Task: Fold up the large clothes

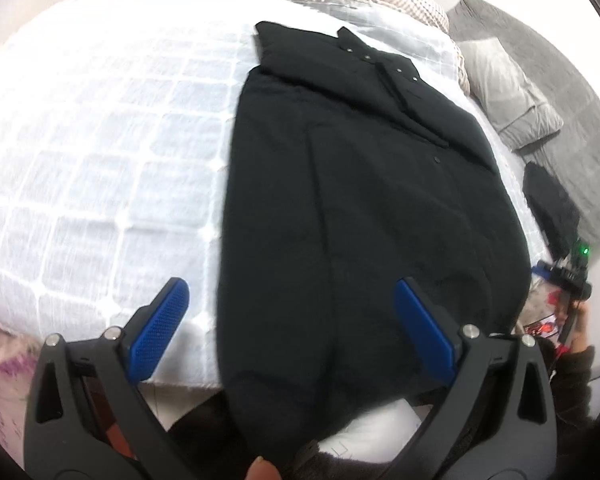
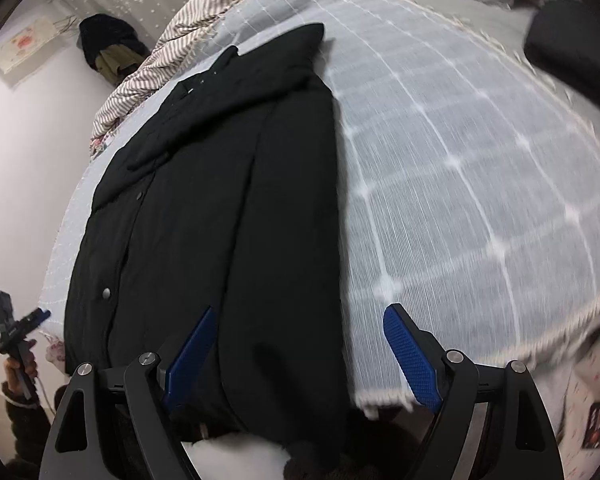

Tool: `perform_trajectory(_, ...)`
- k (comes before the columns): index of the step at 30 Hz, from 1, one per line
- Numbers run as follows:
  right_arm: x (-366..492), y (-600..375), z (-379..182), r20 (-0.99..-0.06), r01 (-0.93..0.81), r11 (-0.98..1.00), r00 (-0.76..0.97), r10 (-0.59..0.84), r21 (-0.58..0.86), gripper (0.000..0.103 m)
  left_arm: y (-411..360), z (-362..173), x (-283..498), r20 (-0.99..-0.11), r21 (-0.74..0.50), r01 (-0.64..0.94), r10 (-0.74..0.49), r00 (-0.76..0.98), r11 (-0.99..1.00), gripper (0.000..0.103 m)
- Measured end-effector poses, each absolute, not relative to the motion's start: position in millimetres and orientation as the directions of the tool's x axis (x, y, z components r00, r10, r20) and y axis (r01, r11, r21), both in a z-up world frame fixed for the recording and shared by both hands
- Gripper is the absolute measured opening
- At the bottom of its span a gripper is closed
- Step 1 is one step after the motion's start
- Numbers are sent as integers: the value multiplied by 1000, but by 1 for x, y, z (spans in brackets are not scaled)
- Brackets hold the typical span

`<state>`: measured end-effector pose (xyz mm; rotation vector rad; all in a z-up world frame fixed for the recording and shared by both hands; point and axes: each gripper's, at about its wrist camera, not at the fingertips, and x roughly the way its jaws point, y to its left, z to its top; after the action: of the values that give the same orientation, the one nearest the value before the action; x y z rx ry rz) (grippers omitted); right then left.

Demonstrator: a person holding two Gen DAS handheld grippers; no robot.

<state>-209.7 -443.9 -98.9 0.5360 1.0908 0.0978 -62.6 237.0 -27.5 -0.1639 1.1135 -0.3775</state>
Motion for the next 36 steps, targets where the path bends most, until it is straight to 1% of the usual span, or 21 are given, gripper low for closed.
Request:
perform_trajectory(4, -223, -447, -105, -813, 197, 852, 462, 356, 485, 86, 251, -45, -67, -846, -359, 198, -408, 343, 912, 102)
perform_trajectory(8, -230, -446, -110, -811, 203, 841, 450, 375, 502, 86, 254, -72, -64, -838, -450, 196, -488, 244, 871, 101)
perform_trajectory(9, -232, -445, -111, -809, 199, 841, 451, 377, 503, 86, 255, -79, -64, -832, -476, 187, -509, 222, 859, 98)
perform_trajectory(10, -233, -445, -112, -808, 197, 841, 452, 378, 504, 87, 257, -86, -62, -825, -500, 174, -528, 204, 848, 96)
perform_trajectory(12, -233, -443, -114, -802, 190, 835, 448, 395, 517, 87, 259, -89, -61, -802, -529, 178, -557, 214, 830, 96)
perform_trajectory(14, -232, -440, -117, -778, 171, 804, 429, 459, 569, 87, 263, -90, -63, -770, -578, 172, -602, 211, 798, 96)
perform_trajectory(16, -232, -430, -122, -758, 146, 786, 415, 503, 601, 86, 266, -96, -64, -722, -649, 161, -669, 177, 744, 82)
perform_trajectory(17, -232, -427, -123, -757, 134, 790, 418, 503, 599, 86, 268, -101, -65, -702, -679, 141, -693, 163, 720, 80)
perform_trajectory(19, -234, -424, -124, -740, 126, 775, 423, 523, 619, 85, 268, -104, -67, -682, -698, 138, -711, 171, 703, 78)
perform_trajectory(20, -235, -423, -126, -719, 132, 747, 422, 553, 652, 83, 268, -104, -69, -668, -714, 131, -725, 167, 688, 74)
perform_trajectory(22, -237, -421, -128, -706, 138, 728, 419, 571, 671, 73, 266, -111, -72, -642, -746, 108, -753, 142, 657, 55)
perform_trajectory(23, -238, -420, -128, -703, 144, 724, 423, 571, 675, 71, 263, -114, -73, -635, -756, 101, -762, 129, 647, 51)
perform_trajectory(24, -239, -420, -128, -700, 149, 719, 425, 574, 679, 64, 261, -116, -74, -635, -757, 97, -762, 125, 646, 47)
perform_trajectory(26, -237, -422, -128, -694, 167, 703, 427, 580, 691, 46, 260, -114, -74, -637, -756, 88, -761, 124, 648, 33)
perform_trajectory(27, -238, -423, -129, -690, 179, 694, 428, 583, 697, 27, 258, -111, -74, -632, -761, 83, -765, 125, 643, 21)
perform_trajectory(28, -239, -424, -128, -683, 188, 681, 430, 590, 707, 16, 253, -107, -74, -624, -767, 86, -771, 129, 636, 18)
perform_trajectory(31, -241, -427, -120, -649, 194, 646, 465, 602, 738, 12, 244, -88, -74, -611, -766, 130, -776, 159, 630, 14)
perform_trajectory(36, -234, -421, -78, -622, 128, 669, 528, 578, 732, 10, 225, -45, -66, -565, -769, 218, -798, 208, 601, 12)
